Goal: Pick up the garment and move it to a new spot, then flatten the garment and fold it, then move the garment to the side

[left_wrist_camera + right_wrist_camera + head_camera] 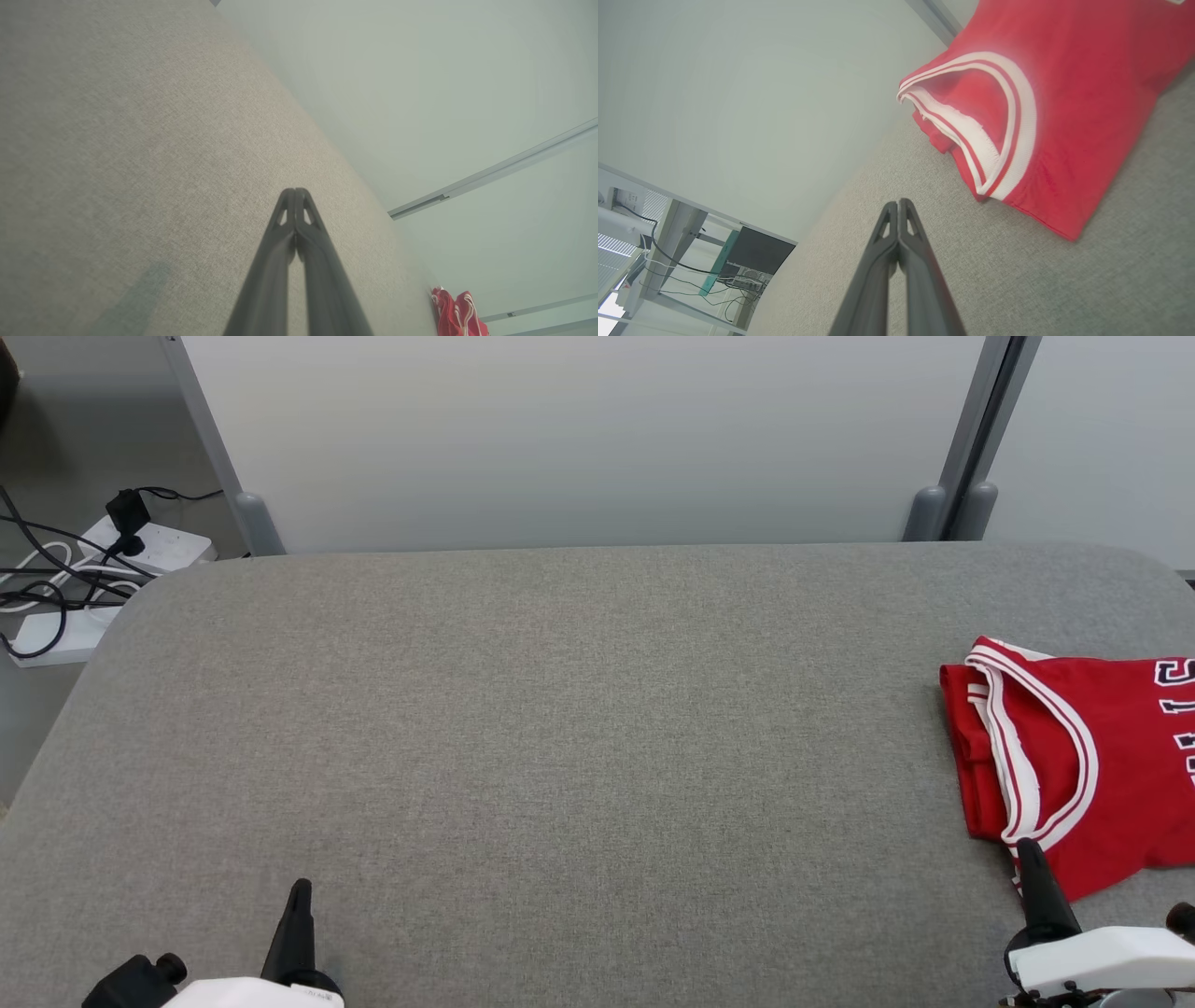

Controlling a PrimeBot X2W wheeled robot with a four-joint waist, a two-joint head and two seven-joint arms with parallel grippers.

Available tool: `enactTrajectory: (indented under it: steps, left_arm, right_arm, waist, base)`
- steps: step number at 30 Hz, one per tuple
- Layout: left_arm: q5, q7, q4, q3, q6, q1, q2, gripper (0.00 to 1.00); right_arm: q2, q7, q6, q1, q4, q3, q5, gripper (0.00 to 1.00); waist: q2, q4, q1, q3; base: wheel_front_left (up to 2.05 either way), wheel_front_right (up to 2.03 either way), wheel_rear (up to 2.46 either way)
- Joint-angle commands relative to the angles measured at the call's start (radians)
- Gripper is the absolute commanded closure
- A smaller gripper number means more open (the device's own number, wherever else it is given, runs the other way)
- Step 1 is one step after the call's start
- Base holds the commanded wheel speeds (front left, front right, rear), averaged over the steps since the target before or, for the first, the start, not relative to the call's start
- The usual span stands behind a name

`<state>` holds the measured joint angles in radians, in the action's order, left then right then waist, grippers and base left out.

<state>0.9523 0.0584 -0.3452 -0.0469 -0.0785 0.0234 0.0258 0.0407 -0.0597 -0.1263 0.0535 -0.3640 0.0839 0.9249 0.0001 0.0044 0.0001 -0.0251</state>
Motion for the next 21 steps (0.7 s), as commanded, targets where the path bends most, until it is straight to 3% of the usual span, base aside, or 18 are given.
enactTrajectory:
  steps: [1, 21]
  left_arm:
    - [0.033, -0.007, 0.033, -0.022, -0.009, -0.064, 0.018, 1.00]
    - [0.245, -0.063, 0.056, -0.037, -0.024, -0.087, 0.020, 1.00]
  right_arm:
    - [0.012, 0.013, -0.003, 0.045, 0.039, -0.010, 0.031, 1.00]
    - [0.011, 0.067, -0.003, 0.048, 0.067, 0.003, 0.253, 1.00]
  waist:
    - [-0.0001, 0.000, -0.0001, 0.001]
    - [-0.0001, -0.002, -0.0001, 0.010]
  base:
    - [0.00, 0.00, 0.00]
    - [0.00, 0.00, 0.00]
